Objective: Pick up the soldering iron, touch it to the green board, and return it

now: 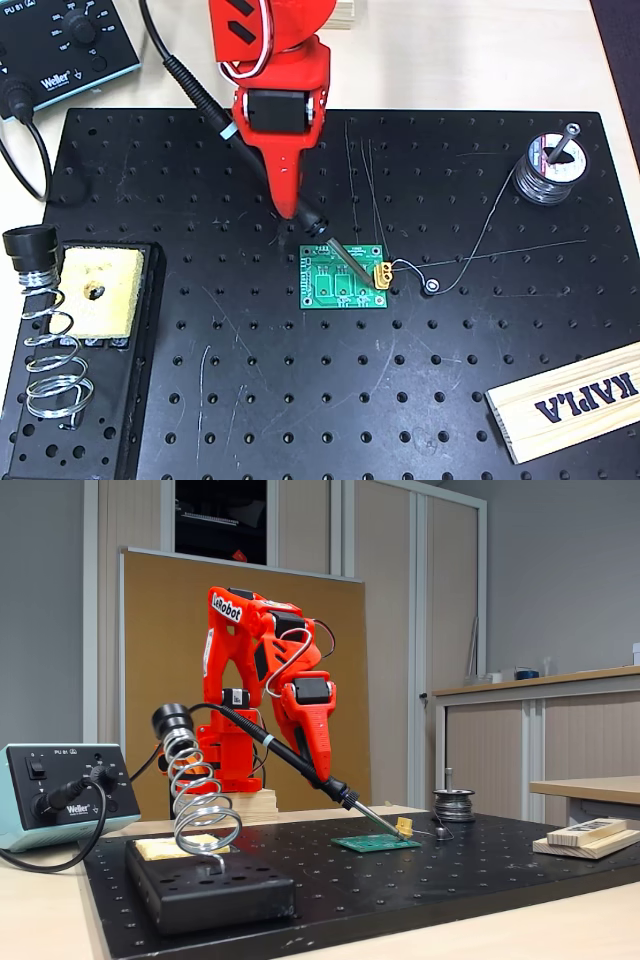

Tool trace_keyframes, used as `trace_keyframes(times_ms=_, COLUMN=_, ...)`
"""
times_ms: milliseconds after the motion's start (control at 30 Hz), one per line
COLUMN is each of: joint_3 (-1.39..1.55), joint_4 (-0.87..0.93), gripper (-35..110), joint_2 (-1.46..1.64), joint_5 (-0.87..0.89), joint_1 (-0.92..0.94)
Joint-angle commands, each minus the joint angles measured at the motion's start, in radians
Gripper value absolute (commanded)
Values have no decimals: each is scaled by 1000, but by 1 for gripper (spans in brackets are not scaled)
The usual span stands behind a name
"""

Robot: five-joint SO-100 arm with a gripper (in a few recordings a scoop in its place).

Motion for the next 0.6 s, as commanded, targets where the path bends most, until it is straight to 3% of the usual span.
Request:
trace_keyframes(times_ms=0, joint_3=-41, joint_4=44, gripper=0, joint_2=49, joint_5=-34, joint_1=23)
trace_keyframes(times_ms=267, joint_3=-129, joint_4=163, gripper=0, joint_2=146, joint_5=-199, joint_1=129)
trace_keyframes(times_ms=567, joint_3=-31, joint_4=224, gripper=0, joint_2=250, joint_5=-170, joint_1=115)
